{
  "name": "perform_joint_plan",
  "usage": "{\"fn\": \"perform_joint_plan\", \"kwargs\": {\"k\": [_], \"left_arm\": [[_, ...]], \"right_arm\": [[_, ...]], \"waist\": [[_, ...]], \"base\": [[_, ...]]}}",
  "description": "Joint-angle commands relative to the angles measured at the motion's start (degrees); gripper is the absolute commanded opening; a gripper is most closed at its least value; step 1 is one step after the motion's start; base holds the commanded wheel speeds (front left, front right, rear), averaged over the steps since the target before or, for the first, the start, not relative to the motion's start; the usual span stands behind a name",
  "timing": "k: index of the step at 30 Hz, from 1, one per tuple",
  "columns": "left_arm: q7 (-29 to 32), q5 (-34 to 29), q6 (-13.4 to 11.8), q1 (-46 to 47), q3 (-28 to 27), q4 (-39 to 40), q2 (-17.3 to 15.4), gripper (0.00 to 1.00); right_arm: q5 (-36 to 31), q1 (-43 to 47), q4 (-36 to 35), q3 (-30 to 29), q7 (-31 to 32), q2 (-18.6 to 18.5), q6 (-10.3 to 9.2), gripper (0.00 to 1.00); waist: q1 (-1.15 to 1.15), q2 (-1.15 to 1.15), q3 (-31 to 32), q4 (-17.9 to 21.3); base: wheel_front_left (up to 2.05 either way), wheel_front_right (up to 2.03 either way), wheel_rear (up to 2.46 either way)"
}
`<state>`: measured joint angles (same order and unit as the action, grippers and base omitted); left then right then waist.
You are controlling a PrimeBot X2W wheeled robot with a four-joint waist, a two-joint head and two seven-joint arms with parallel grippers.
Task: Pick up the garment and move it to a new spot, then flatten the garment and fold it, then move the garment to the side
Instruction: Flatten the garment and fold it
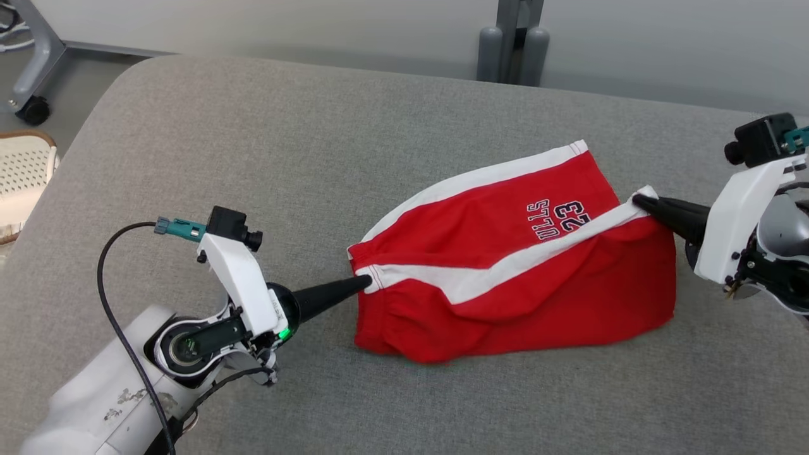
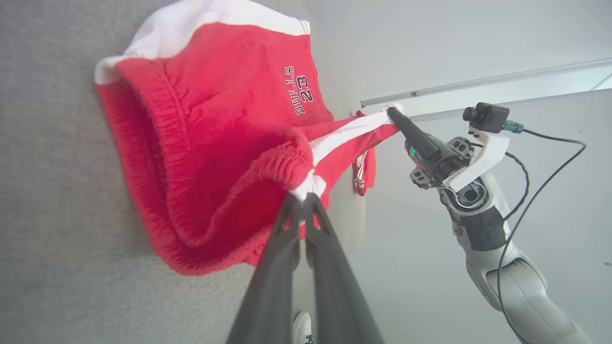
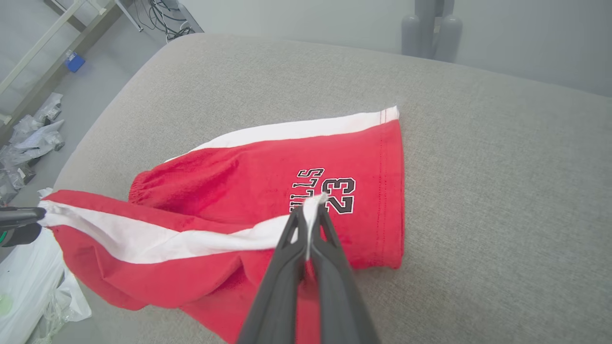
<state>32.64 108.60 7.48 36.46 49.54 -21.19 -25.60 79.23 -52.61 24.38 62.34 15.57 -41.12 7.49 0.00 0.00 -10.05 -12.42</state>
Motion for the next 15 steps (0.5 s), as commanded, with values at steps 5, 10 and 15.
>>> {"fn": "perform_joint_plan", "kwargs": {"k": [5, 10, 15], "left_arm": [[-2.8, -3.8, 0.0, 2.1, -1.8, -3.3, 2.2, 0.00], [-6.4, -6.3, 0.0, 2.5, -4.4, -4.8, 4.7, 0.00], [-9.2, -8.4, 0.0, 3.1, -7.3, -4.3, 7.3, 0.00]], "right_arm": [[-1.5, -3.0, 2.8, 1.0, -2.5, -0.1, 0.01, 0.00], [-2.3, -4.9, 4.6, 1.7, -5.7, -0.1, 0.01, 0.00], [-3.6, -7.3, 6.2, 3.1, -8.3, -0.1, 0.01, 0.00]], "waist": [[0.00, 0.00, -3.2, -1.7], [0.00, 0.00, -5.2, -2.8], [0.00, 0.00, -7.0, -4.0]], "base": [[0.00, 0.00, 0.00], [0.00, 0.00, 0.00], [0.00, 0.00, 0.00]]}}
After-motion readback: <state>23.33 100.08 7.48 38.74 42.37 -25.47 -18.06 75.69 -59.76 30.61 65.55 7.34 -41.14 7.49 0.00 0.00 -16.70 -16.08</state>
